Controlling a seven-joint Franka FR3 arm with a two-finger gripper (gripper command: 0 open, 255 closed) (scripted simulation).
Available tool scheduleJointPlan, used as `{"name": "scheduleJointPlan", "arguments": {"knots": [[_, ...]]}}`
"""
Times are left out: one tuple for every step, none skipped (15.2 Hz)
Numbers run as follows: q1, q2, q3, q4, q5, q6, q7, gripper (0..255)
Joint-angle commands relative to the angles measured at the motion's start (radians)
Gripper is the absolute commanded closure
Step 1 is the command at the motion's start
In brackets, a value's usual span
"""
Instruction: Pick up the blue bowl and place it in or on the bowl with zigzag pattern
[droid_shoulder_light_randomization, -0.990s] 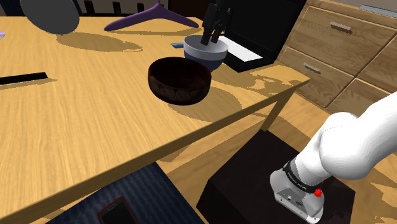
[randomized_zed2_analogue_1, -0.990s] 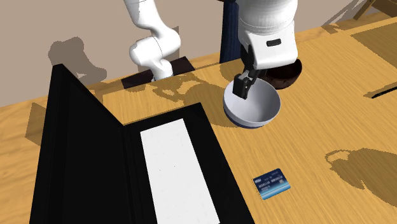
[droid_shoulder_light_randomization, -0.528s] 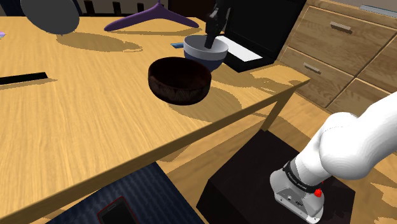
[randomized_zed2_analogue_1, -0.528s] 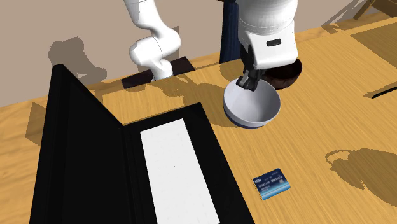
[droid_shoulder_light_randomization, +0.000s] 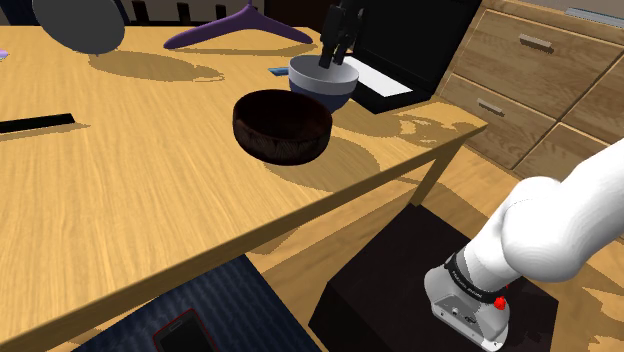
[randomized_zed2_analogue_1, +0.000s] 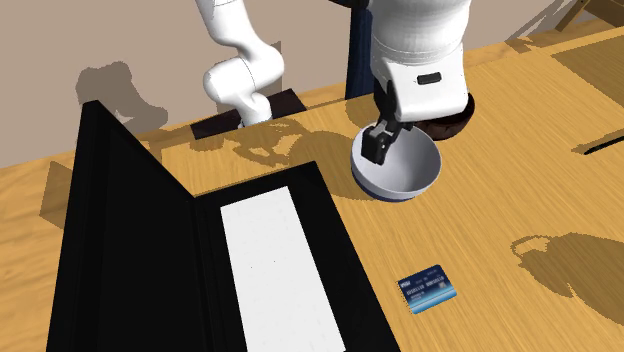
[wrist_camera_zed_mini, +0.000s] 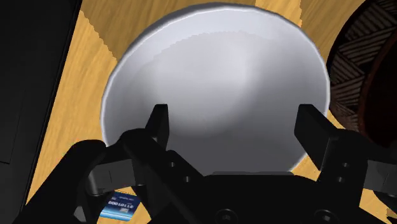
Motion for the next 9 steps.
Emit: {"name": "scheduleJointPlan", "arguments": {"knots": [[-0.017, 0.046, -0.020, 0.049, -0.027, -0.023, -0.034, 0], [-0.024, 0.069, -0.029, 0.078, -0.041, -0.037, -0.049, 0], [-0.032, 0.093, -0.037, 0.109, -0.055, -0.052, -0.064, 0], [-0.040, 0.118, -0.046, 0.141, -0.068, -0.066, -0.079, 0], [-0.047, 0.144, -0.054, 0.174, -0.081, -0.081, -0.094, 0], [-0.048, 0.147, -0.055, 0.177, -0.082, -0.083, -0.096, 0], [-0.047, 0.143, -0.054, 0.159, -0.082, -0.068, -0.096, 0], [-0.047, 0.139, -0.053, 0.141, -0.082, -0.054, -0.096, 0], [-0.046, 0.137, -0.053, 0.124, -0.082, -0.040, -0.096, 0]]}}
